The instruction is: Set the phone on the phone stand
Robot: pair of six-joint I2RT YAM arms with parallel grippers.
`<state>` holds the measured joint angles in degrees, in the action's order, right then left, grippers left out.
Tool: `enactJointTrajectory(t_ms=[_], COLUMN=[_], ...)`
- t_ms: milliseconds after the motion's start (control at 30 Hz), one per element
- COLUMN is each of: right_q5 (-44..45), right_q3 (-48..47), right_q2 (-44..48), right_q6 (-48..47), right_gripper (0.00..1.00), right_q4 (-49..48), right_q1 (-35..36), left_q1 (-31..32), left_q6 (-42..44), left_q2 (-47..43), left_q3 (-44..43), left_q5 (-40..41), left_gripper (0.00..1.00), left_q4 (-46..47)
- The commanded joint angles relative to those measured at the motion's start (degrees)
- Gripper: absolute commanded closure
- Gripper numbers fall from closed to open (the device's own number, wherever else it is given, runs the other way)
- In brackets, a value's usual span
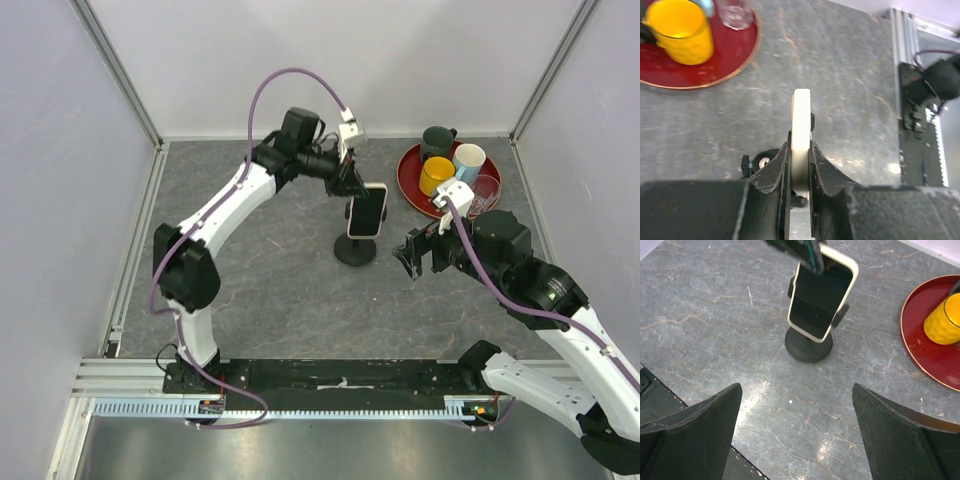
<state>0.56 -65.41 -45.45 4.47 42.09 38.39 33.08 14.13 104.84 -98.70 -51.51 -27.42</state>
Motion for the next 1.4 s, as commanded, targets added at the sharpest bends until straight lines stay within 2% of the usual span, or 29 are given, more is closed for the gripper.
enactJointTrajectory(t_ms=[0,67,100,200,233,267,367,467,633,800,900,1033,1133,1200,1267,1333,1367], right_q5=[4.6,6.2,6.9,9.2,9.5,9.6,9.7,9.0,7.7,7.3,6.7,5.8,5.3,5.3,5.4,5.2,5.2], right_q3=[-2.6,-2.1,-2.0,-2.4,-2.5,-2.8,-4.2,-4.9,-3.2,-1.0,-1.0,-0.8,-0.3,-0.2,-0.1,-0.2,-0.2], right_q2=[-0.1,0.3,0.4,0.1,-0.2,-0.6,-2.5,-4.2,-6.7,-6.0,-5.7,-5.1,-4.0,-3.5,-2.9,-2.7,-2.7], right_q6=[2.6,2.7,2.3,0.8,0.4,-0.1,-1.2,-2.0,-2.3,-2.4,-2.2,-1.7,-1.3,-1.1,-1.0,-0.8,-0.5], right_gripper=[0.02,0.02,0.02,0.02,0.02,0.02,0.02,0.02,0.02,0.02,0.02,0.02,0.02,0.02,0.02,0.02,0.02], right_q4=[-0.1,-0.3,-0.3,-0.2,-0.2,-0.2,-0.2,-0.5,-2.4,-4.3,-4.3,-4.5,-4.3,-4.2,-4.2,-4.1,-3.9], right_q1=[-0.1,0.0,0.0,-0.1,0.0,-0.1,-0.1,-0.1,-0.1,-0.1,-0.1,-0.1,-0.1,-0.1,-0.1,-0.1,-0.1], left_q1=[-5.2,-7.2,-7.9,-10.9,-11.5,-13.0,-15.3,-16.5,-17.6,-16.7,-16.0,-16.0,-15.9,-15.9,-16.0,-15.9,-15.9], left_q6=[7.8,9.4,9.5,8.1,7.1,4.0,-5.2,-13.0,-26.0,-27.5,-25.7,-15.7,-11.6,-9.5,-9.0,-9.5,-9.7], left_q2=[10.2,15.1,20.0,26.9,28.0,28.8,31.9,34.6,39.8,38.8,38.1,35.2,33.8,33.2,32.9,32.3,32.0], left_q3=[-21.4,-29.2,-36.8,-46.4,-47.3,-47.6,-47.8,-47.8,-52.1,-49.8,-49.2,-46.3,-45.6,-45.4,-44.8,-44.5,-44.6], left_q5=[-6.3,-7.5,-8.7,-11.7,-12.7,-13.9,-22.8,-26.3,-31.3,-33.1,-31.9,-24.4,-22.2,-21.8,-20.7,-20.1,-20.0], left_gripper=[0.98,0.98,0.98,0.98,0.98,0.98,0.98,0.98,0.98,0.98,0.94,0.65,0.57,0.55,0.34,0.17,0.11], left_q4=[-4.1,-9.5,-10.6,-8.5,-6.8,-0.9,10.7,20.2,29.8,31.5,28.1,19.0,14.6,12.7,11.3,11.2,11.2])
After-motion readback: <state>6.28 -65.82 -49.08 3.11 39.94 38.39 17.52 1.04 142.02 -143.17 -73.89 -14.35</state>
